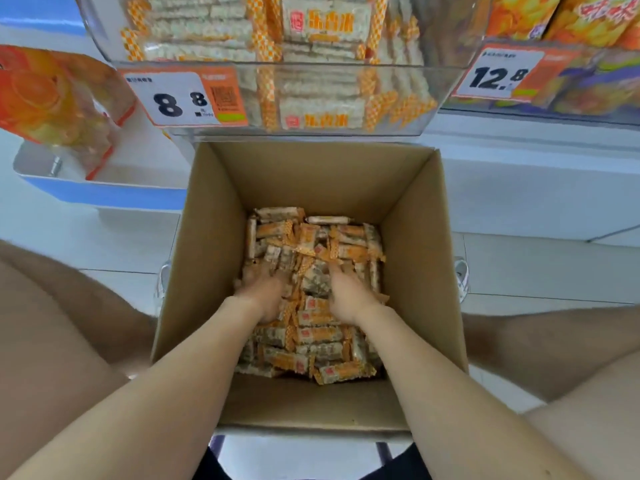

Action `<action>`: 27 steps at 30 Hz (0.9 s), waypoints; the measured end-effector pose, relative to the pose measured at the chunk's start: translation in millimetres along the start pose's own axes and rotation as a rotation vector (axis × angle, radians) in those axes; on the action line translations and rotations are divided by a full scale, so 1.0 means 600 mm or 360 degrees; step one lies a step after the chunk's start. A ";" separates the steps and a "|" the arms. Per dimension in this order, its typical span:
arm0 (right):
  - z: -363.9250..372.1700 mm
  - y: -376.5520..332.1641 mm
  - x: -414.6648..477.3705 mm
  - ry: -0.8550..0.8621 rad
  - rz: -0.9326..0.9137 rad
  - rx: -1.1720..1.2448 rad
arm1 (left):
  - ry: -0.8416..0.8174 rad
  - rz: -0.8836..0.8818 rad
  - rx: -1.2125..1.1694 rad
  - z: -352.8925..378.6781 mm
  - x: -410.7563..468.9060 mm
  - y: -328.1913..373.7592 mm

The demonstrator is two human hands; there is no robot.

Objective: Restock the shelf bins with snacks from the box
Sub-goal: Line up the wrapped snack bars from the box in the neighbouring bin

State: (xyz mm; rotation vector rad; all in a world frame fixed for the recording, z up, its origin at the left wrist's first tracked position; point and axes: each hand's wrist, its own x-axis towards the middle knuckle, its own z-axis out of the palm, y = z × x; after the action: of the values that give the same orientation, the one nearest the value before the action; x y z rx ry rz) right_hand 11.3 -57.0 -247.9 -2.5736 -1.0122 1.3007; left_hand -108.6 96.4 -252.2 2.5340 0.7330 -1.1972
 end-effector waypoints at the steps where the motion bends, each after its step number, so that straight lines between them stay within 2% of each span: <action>1: 0.004 -0.006 0.005 0.0012 0.0001 0.0092 | -0.0010 -0.0081 -0.0069 0.005 0.006 0.000; 4: 0.017 -0.006 0.021 -0.0162 0.0077 0.0192 | -0.0057 -0.0219 -0.0247 0.027 0.027 -0.007; 10: 0.043 -0.002 0.037 -0.0404 0.0083 -0.0158 | 0.0116 -0.0167 -0.0441 0.042 0.045 -0.010; 15: 0.031 -0.002 0.036 -0.0260 0.0009 -0.0065 | 0.0217 -0.0180 -0.0785 0.041 0.043 -0.006; 21: 0.002 0.015 0.025 -0.0057 0.0079 0.0443 | 0.0201 -0.0224 -0.1083 -0.004 0.022 -0.017; 27: -0.060 0.014 -0.026 0.0278 0.0133 0.1218 | 0.0168 -0.0119 -0.1327 -0.067 -0.027 -0.019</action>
State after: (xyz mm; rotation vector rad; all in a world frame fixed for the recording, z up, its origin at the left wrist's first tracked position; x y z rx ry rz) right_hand 35.8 -65.3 -217.0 -2.0850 -0.2807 1.1476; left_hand -97.2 117.7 -214.1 1.8783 1.0779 -0.5790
